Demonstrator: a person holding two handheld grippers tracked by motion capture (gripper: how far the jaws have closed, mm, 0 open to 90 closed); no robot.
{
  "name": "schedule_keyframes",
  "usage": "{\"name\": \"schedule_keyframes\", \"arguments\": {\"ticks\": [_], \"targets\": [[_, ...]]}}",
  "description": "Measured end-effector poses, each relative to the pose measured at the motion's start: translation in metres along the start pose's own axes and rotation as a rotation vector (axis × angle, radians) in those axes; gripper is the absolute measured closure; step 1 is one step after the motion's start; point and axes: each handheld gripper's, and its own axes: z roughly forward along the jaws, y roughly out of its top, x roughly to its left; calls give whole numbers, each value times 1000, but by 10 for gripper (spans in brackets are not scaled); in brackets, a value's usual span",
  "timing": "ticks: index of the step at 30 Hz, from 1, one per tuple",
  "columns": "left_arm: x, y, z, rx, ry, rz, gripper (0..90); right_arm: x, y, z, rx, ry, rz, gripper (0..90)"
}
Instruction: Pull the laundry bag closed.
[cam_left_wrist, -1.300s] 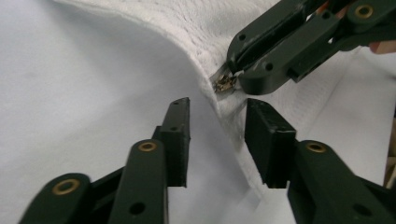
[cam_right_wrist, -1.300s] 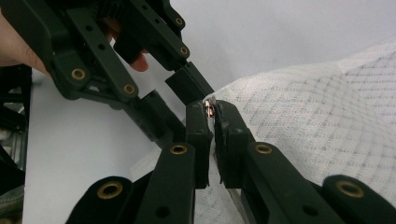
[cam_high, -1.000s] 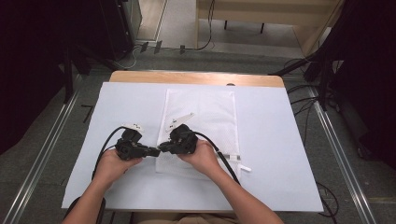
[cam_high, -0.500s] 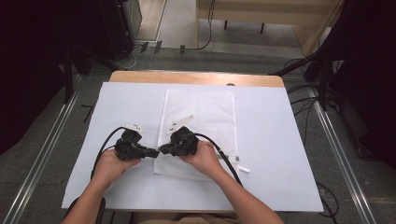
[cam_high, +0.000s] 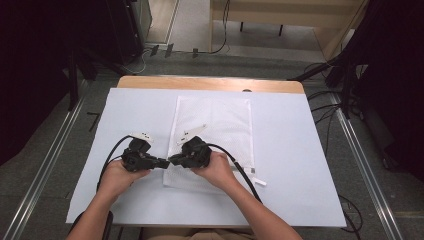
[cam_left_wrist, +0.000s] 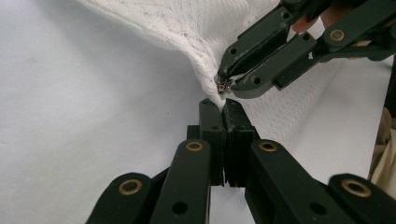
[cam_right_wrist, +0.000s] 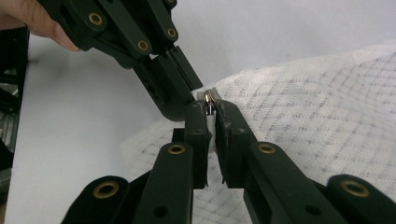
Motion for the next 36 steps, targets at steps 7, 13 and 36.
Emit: {"name": "schedule_keyframes", "arguments": {"ticks": [7, 13, 36], "targets": [[1, 0, -1, -8, -2, 0, 893, 0, -1, 1, 5, -4, -9, 833], [0, 0, -1, -6, -5, 1, 893, 0, -1, 0, 7, -3, -21, 864], [-1, 1, -4, -10, -25, 5, 897, 2, -6, -3, -3, -2, -41, 828]]}}
